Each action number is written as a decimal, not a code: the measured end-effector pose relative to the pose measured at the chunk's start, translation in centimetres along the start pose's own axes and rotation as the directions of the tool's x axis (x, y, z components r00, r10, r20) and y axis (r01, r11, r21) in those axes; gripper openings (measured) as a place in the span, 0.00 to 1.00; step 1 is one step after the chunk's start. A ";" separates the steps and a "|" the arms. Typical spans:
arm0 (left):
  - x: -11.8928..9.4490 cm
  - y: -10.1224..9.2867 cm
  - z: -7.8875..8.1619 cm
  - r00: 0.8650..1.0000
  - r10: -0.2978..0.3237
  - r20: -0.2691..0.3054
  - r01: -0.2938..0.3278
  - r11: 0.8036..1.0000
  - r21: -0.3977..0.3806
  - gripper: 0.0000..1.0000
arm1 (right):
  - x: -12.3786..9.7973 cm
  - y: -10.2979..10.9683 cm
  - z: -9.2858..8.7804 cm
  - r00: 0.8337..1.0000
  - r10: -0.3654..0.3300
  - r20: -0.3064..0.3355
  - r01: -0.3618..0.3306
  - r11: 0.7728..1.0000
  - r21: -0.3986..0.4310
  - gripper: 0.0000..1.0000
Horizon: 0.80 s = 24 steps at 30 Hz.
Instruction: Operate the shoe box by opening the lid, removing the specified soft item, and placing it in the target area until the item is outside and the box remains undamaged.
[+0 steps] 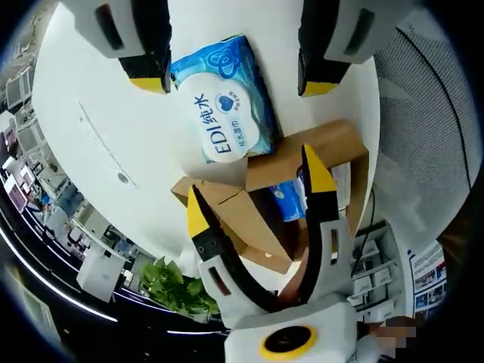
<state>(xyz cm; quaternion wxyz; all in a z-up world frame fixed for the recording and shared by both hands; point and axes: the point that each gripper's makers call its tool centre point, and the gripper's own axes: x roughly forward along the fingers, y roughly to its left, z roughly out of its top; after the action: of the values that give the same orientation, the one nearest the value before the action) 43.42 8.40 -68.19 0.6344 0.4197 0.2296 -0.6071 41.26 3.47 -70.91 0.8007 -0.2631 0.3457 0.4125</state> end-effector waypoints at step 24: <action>-5.6 -0.3 -3.2 0.988 0.114 0.107 -0.072 0.939 -0.335 0.67 | -0.1 2.4 3.6 0.991 -0.044 0.128 0.017 0.978 0.207 0.64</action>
<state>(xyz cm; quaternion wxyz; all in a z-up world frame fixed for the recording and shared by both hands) 42.96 14.24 -65.45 0.7368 0.2792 0.2680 -0.5544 40.37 7.20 -68.90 0.8508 -0.1564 0.3288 0.3789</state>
